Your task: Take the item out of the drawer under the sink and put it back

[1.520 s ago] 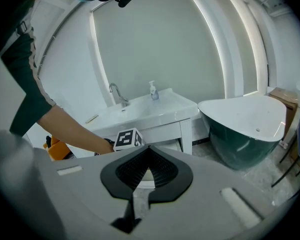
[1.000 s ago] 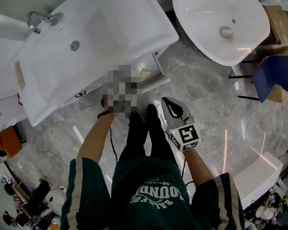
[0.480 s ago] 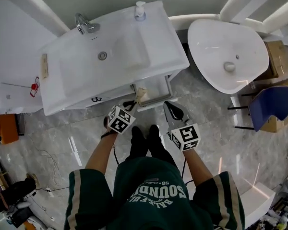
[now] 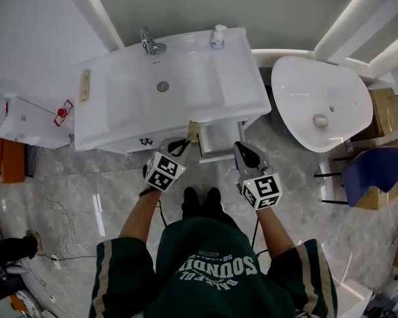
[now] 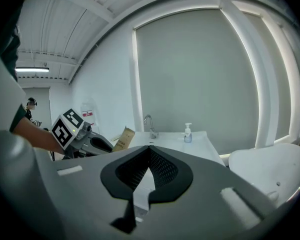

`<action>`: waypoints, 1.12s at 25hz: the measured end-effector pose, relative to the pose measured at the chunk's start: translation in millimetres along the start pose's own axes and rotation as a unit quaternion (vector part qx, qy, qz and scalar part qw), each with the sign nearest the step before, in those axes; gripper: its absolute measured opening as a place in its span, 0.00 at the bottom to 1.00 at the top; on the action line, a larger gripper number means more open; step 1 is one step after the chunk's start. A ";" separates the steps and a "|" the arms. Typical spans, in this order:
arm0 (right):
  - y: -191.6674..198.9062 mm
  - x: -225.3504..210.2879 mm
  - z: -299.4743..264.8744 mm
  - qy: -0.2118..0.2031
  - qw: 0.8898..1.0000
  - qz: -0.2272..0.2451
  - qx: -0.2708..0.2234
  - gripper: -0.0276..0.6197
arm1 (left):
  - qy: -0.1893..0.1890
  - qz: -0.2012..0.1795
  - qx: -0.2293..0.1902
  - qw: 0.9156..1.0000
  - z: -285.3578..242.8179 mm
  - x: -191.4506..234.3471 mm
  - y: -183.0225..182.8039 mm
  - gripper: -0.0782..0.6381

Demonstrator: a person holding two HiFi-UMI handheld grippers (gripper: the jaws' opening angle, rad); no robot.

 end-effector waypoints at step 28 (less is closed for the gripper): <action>81.8 -7.1 37.2 0.046 0.996 -0.051 0.062 0.05 | 0.102 -0.123 0.145 0.977 -122.4 -44.8 61.9 0.21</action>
Point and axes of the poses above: the fingertips, and each gripper's own axes: z backward along the fingers, x to its left, y out of its underside, the point moved 2 cm from there along z, backward along the fingers, and after that the axes turned 13 degrees about z, right-handed, at the moved point
